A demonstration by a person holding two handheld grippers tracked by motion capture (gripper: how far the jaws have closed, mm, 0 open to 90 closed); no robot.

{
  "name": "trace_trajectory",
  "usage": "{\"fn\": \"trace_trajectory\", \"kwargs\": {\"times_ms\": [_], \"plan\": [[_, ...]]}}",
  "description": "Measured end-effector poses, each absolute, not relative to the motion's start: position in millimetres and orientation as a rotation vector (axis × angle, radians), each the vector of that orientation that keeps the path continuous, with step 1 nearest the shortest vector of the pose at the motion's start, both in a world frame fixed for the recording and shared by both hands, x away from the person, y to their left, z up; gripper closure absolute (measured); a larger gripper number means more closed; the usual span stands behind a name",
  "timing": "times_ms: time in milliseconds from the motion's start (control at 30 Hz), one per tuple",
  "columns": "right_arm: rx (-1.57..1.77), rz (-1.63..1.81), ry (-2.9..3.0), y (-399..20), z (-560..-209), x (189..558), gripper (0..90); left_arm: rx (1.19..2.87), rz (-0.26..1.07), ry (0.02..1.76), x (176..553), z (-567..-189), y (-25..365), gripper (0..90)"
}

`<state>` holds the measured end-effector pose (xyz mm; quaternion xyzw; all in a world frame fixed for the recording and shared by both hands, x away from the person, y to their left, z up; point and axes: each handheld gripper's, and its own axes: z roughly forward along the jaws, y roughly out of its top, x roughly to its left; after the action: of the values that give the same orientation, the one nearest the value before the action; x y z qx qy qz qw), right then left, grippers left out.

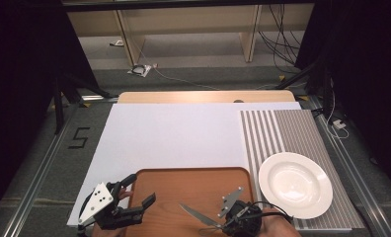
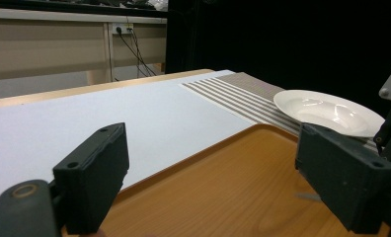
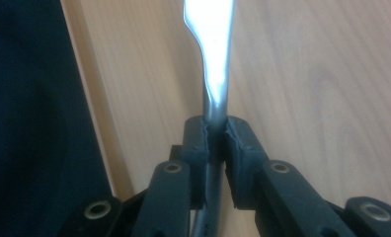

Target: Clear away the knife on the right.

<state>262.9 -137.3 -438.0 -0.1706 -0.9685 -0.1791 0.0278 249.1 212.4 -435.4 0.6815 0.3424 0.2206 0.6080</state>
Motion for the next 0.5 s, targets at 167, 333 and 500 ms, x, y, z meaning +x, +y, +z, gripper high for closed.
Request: {"fn": "trace_trajectory", "kwargs": {"times_ms": [167, 333, 500], "plan": [[-0.52, -0.474, -3.003, -132.4, -445.0, 260.4, 80.5, 1.575, 0.51, 0.792, 249.2, -435.5, 212.4, 13.2], [-0.507, -0.418, -3.035, -128.0, -449.1, 258.4, 80.4, 1.574, 0.507, 0.793, 249.3, -435.8, 212.0, 13.2], [-0.506, -0.392, -3.052, -126.7, -452.8, 257.9, 79.9, 1.575, 0.505, 0.794, 249.4, -435.8, 211.9, 13.2]]}}
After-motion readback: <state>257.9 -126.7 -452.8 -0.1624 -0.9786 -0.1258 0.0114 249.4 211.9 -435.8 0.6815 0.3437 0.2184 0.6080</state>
